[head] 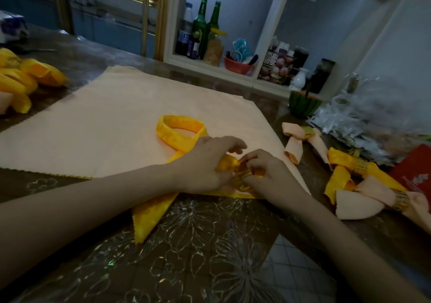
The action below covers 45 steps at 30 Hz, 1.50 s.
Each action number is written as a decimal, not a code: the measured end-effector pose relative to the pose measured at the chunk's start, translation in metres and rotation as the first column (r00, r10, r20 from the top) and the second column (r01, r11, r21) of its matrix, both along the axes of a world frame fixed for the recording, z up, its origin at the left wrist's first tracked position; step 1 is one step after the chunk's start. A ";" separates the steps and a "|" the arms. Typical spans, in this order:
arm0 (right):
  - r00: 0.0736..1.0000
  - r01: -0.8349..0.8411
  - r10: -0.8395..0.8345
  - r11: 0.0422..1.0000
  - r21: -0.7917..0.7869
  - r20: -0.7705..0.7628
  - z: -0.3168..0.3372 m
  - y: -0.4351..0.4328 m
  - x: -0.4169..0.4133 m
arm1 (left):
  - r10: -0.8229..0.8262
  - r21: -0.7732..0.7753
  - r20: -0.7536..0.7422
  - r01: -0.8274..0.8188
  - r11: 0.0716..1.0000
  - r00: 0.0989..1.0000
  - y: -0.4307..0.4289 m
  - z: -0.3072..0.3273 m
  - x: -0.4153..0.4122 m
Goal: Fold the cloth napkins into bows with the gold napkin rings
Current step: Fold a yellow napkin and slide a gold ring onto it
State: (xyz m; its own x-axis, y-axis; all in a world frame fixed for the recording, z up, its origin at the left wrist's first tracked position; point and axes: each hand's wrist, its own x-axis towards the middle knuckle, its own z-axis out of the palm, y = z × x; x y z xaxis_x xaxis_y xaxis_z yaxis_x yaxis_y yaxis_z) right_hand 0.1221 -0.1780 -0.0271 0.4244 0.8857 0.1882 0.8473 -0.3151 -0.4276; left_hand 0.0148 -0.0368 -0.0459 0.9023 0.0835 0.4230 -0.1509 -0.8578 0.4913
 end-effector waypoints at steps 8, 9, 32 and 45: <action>0.989 0.081 -0.060 0.985 0.152 -0.136 -0.006 0.002 -0.006 | -0.019 0.220 0.046 0.008 0.976 0.999 -0.003 0.001 0.000; 0.978 0.104 -0.066 0.977 0.186 -0.198 -0.007 0.003 -0.006 | -0.016 0.229 0.056 0.003 0.973 0.998 0.000 0.002 0.001; 0.944 0.086 0.007 0.960 -0.266 0.329 0.020 -0.009 -0.010 | 0.167 0.033 -0.110 -0.164 0.986 0.980 0.021 0.007 0.001; 0.941 0.068 -0.145 0.966 0.248 0.307 -0.013 0.053 -0.012 | 0.452 -0.160 0.085 -0.436 0.886 0.888 0.039 0.031 0.003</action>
